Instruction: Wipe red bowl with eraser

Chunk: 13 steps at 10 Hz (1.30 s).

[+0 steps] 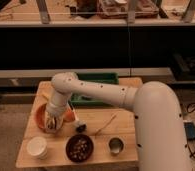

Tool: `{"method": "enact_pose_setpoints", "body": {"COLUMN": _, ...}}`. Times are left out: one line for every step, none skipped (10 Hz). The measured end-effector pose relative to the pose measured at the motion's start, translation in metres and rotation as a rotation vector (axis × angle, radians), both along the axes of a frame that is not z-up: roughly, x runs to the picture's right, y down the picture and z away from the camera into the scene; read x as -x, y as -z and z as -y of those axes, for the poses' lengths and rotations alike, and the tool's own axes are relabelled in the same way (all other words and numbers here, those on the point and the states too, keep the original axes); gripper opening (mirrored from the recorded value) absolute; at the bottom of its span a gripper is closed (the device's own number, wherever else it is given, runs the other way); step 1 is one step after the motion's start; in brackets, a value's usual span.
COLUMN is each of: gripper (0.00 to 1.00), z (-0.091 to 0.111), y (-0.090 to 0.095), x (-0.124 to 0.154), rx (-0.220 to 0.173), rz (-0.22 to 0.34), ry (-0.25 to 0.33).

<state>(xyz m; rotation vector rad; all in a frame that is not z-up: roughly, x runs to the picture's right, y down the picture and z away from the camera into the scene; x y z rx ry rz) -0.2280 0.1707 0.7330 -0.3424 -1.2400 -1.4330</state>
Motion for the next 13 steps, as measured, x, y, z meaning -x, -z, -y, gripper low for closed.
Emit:
{"method": "enact_pose_setpoints", "body": {"gripper": 0.09, "z": 0.006, "y": -0.002, "x": -0.006, "rx": -0.007, "rz": -0.01, "ry": -0.011}}
{"method": "enact_pose_setpoints", "body": {"gripper": 0.09, "z": 0.015, "y": -0.006, "x": -0.011, "rx": -0.016, "rz": -0.022, "ry": -0.024}}
{"method": "enact_pose_setpoints", "body": {"gripper": 0.09, "z": 0.025, "y": -0.008, "x": -0.013, "rx": -0.027, "rz": -0.03, "ry": -0.028}}
{"method": "enact_pose_setpoints", "body": {"gripper": 0.09, "z": 0.036, "y": -0.011, "x": -0.011, "rx": -0.041, "rz": -0.033, "ry": -0.025}}
{"method": "enact_pose_setpoints", "body": {"gripper": 0.09, "z": 0.044, "y": -0.014, "x": -0.008, "rx": -0.048, "rz": -0.035, "ry": -0.022}}
{"method": "enact_pose_setpoints", "body": {"gripper": 0.09, "z": 0.054, "y": -0.018, "x": -0.006, "rx": -0.053, "rz": -0.04, "ry": -0.018}}
{"method": "enact_pose_setpoints", "body": {"gripper": 0.09, "z": 0.061, "y": -0.029, "x": -0.004, "rx": -0.05, "rz": -0.046, "ry": -0.015}}
{"method": "enact_pose_setpoints", "body": {"gripper": 0.09, "z": 0.063, "y": -0.034, "x": -0.001, "rx": -0.048, "rz": -0.047, "ry": -0.015}}
{"method": "enact_pose_setpoints", "body": {"gripper": 0.09, "z": 0.064, "y": -0.04, "x": 0.004, "rx": -0.046, "rz": -0.045, "ry": -0.012}}
{"method": "enact_pose_setpoints", "body": {"gripper": 0.09, "z": 0.066, "y": -0.041, "x": 0.015, "rx": -0.052, "rz": -0.035, "ry": -0.005}}
{"method": "enact_pose_setpoints", "body": {"gripper": 0.09, "z": 0.067, "y": -0.039, "x": 0.026, "rx": -0.062, "rz": -0.019, "ry": 0.009}}
{"method": "enact_pose_setpoints", "body": {"gripper": 0.09, "z": 0.067, "y": -0.036, "x": 0.035, "rx": -0.069, "rz": -0.007, "ry": 0.02}}
{"method": "enact_pose_setpoints", "body": {"gripper": 0.09, "z": 0.066, "y": -0.032, "x": 0.043, "rx": -0.075, "rz": 0.005, "ry": 0.033}}
